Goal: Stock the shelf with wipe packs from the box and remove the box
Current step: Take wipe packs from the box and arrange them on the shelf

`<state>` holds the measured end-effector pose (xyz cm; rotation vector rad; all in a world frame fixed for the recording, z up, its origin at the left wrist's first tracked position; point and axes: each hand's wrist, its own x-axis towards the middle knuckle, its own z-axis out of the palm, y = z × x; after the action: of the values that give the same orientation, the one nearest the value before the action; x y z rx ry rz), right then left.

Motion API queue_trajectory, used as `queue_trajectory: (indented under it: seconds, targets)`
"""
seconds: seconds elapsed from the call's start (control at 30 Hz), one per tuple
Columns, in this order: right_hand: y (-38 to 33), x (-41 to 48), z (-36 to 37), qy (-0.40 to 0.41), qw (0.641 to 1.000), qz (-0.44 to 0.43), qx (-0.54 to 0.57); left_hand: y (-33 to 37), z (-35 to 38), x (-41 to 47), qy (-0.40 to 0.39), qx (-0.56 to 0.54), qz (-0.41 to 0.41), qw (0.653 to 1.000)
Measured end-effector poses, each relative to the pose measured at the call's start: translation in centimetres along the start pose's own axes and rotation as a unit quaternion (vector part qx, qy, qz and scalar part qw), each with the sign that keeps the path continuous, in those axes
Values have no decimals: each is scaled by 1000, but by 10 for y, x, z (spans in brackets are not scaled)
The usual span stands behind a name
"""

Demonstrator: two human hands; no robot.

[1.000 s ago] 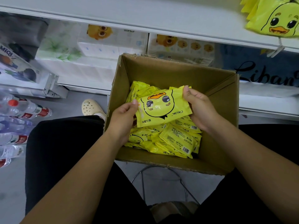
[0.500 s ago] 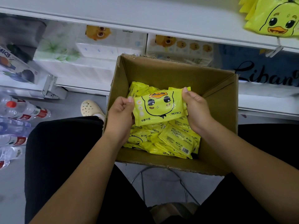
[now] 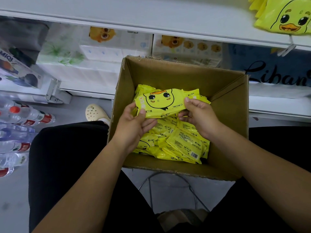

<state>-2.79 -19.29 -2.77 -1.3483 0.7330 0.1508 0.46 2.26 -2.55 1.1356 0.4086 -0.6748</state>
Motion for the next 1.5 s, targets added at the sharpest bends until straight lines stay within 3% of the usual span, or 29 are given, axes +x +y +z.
queue_trajectory:
  seconds: [0.27,0.43,0.5,0.6,0.77,0.9,1.13,1.3,1.5]
  targets:
    - [17,7,-2,43,993,86,67,1,5,6,81,-60,-41,994]
    - [27,11,-4,-13,991,132,-19,0,6,4,111,-9,-16,994]
    - [32,18,-9,0,988,87,-128,-1,1,9,119,38,0,992]
    - [37,45,-24,113,969,-11,-218,-4,-7,15,141,127,21,982]
    - [28,92,-39,157,936,-3,-316,-11,-13,24,137,178,-10,974]
    - [40,120,-45,172,931,23,-321,-9,-11,29,116,202,-11,972]
    - [36,102,-48,143,942,-47,-299,-7,-10,29,94,296,47,949]
    - [8,61,-42,83,937,-145,-305,4,-3,15,101,226,77,966]
    - [-28,-8,-47,55,947,-216,-230,19,0,-19,120,167,124,971]
